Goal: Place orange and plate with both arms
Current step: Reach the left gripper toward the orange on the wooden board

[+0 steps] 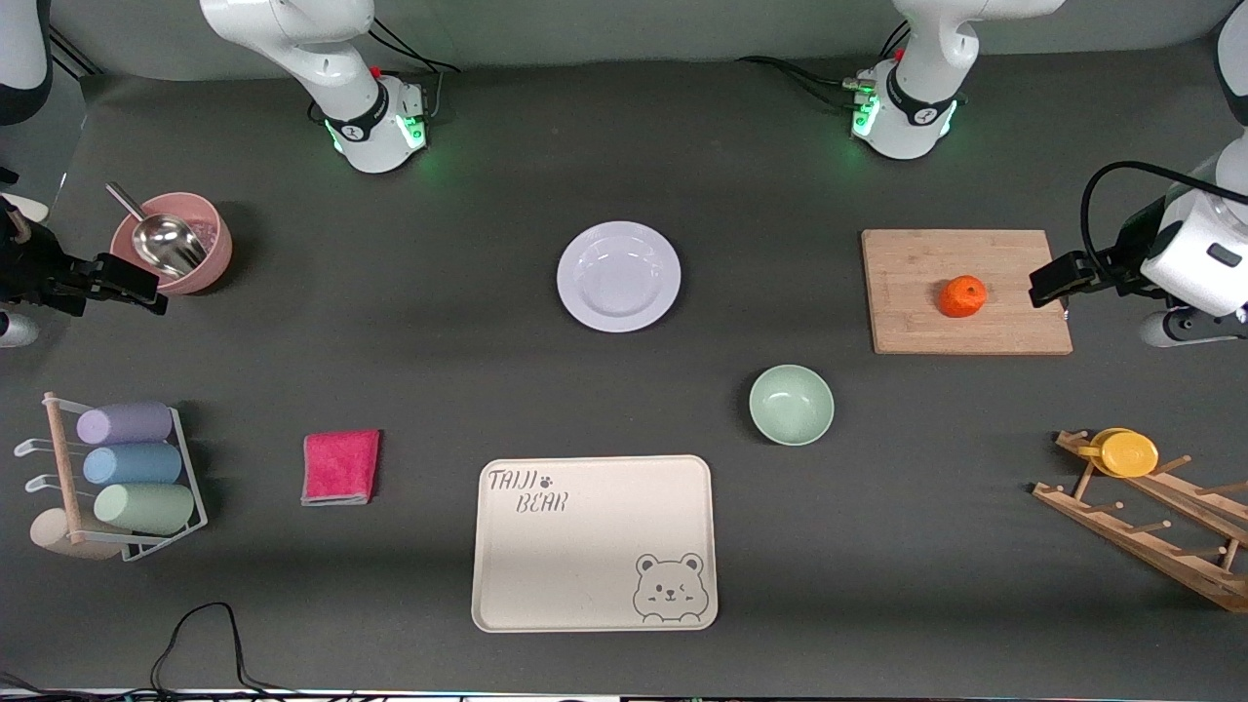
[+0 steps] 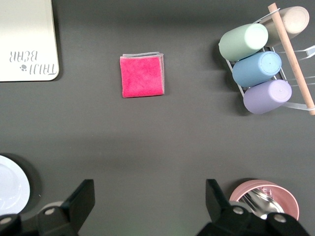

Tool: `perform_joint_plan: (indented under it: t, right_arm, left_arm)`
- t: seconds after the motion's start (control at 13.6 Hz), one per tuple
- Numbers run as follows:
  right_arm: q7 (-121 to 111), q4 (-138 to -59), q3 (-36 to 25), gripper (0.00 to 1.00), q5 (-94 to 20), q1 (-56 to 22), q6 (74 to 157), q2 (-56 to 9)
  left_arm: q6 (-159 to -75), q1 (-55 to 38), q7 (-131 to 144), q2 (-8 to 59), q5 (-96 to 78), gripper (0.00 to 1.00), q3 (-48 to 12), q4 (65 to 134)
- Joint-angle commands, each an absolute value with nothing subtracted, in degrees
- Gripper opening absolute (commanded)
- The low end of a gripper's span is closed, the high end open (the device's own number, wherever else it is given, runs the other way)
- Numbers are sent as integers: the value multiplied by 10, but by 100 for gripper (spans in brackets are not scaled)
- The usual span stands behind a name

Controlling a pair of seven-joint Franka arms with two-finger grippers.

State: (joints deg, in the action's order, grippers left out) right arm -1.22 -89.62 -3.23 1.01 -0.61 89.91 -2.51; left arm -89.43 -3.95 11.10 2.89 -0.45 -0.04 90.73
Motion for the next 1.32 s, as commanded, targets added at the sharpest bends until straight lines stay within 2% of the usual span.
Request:
perform_joint_plan:
  t: [0.0,0.37,0.66,0.74,1.25]
  right_arm:
    - [4,-906,-32,100,19,-10,896,-13]
    - [4,-907,-31,100,18,-10,895,-13]
    - [4,-908,-31,100,18,-10,892,-13]
    - [4,-908,-31,100,18,-10,891,-12]
    - [4,-909,-31,100,18,-10,878,-9]
  left_arm:
    - [-875,-47,100,30,-3,100,11,896]
    - [-883,-25,97,33,-8,100,12,896]
    - [-856,-18,75,13,3,100,12,910]
    - [-845,-18,75,-9,3,100,12,931]
    - [-870,-11,68,-268,6,100,39,1212]
